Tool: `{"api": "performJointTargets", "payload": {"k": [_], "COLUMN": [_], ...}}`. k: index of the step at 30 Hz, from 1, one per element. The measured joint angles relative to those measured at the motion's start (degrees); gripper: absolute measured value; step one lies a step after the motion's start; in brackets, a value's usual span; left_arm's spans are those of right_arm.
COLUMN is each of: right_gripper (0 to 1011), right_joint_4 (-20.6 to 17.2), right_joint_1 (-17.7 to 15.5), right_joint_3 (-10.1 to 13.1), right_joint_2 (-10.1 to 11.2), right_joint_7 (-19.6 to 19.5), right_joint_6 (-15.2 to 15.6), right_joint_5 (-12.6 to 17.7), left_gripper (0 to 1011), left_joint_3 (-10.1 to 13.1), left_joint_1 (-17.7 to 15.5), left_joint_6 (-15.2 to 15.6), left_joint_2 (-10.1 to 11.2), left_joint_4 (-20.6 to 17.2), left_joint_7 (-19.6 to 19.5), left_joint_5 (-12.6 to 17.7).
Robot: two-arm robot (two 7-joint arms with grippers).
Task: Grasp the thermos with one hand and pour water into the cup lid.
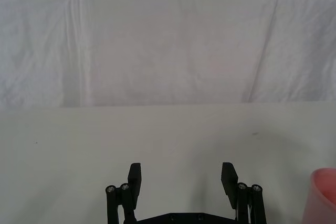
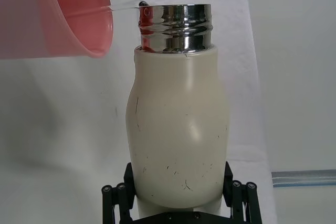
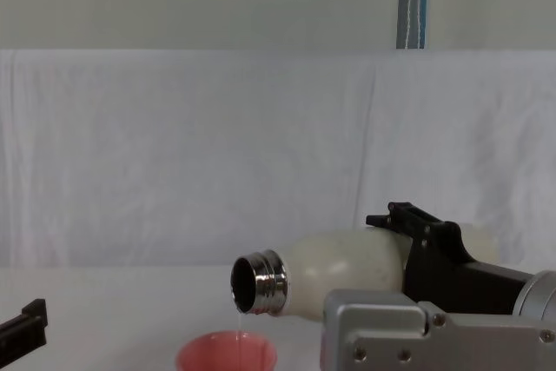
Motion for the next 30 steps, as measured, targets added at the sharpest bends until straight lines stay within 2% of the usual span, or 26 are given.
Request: {"api": "performJointTargets", "payload": {"k": [30], "right_gripper": [952], "right_joint_4": [0.1], "right_joint_1": [0.4], "right_joint_3": [-0.2], "right_joint_2": [0.0], "right_joint_7": [0.0], "right_joint_6": [0.0], "right_joint_5": [-0.2], "left_gripper": [1001], "left_joint_3": [0.0], "left_joint_1": [0.0], "left_joint_6": [0.0], "left_joint_2": [0.0], "left_joint_4": [0.0], "left_joint_7": [0.0], "left_joint_5": [0.0]}}
